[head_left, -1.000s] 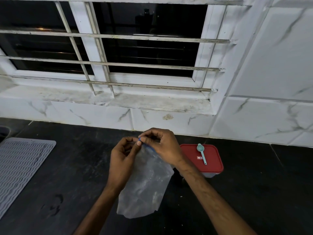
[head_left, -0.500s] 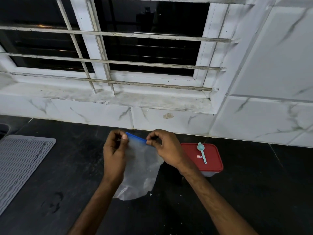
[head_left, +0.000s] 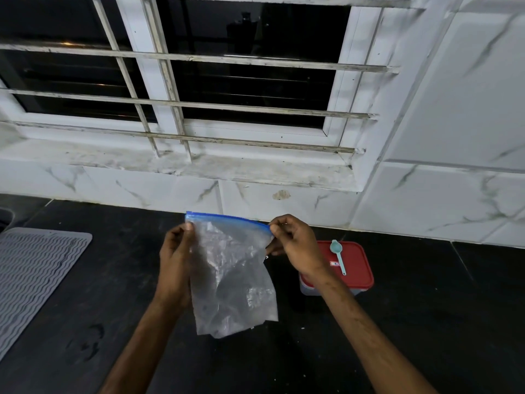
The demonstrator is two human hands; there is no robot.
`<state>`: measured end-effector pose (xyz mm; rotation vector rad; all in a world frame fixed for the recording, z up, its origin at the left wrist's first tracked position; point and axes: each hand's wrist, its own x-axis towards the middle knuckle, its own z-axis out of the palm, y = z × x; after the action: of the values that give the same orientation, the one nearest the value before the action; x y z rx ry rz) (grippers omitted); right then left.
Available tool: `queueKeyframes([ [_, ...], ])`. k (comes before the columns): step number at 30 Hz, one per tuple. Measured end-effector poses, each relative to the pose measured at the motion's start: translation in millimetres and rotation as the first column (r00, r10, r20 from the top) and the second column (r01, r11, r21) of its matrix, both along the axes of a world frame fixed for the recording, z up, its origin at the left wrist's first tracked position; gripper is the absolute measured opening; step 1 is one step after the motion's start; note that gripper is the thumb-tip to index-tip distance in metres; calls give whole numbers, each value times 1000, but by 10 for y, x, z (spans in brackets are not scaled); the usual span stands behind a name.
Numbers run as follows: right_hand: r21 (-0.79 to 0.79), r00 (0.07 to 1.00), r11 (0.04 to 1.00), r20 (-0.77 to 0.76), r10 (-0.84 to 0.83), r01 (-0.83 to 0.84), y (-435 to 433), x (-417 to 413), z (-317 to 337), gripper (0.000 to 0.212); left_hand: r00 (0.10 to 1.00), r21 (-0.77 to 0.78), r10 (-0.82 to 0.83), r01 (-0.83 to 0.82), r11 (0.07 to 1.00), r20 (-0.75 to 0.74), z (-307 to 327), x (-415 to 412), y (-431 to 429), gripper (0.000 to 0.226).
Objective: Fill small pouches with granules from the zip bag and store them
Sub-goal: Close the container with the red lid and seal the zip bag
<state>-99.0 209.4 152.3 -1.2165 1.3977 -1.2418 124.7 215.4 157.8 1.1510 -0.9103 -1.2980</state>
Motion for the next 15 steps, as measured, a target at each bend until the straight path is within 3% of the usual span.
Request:
queueKeyframes([
  [3, 71, 977, 994, 192, -93, 80, 3, 32, -23, 6, 938, 170, -346, 336, 926, 29, -131, 19, 163, 59],
  [5, 90, 955, 987, 252, -155, 136, 7, 37, -43, 7, 883, 254, -456, 418, 872, 113, -244, 26, 256, 68],
  [9, 230, 901, 971, 402, -162, 72, 62, 83, -179, 20, 963, 228, -254, 228, 946, 89, -390, -7, 318, 25],
  [12, 378, 973, 920, 232, 13, -102, 217, 102, -322, 36, 984, 165, -177, 173, 971, 7, -370, -5, 293, 15],
  [15, 402, 980, 895, 106, 167, -196, 350, 110, -383, 22, 986, 100, -162, 164, 981, -24, -415, 49, 252, 19],
])
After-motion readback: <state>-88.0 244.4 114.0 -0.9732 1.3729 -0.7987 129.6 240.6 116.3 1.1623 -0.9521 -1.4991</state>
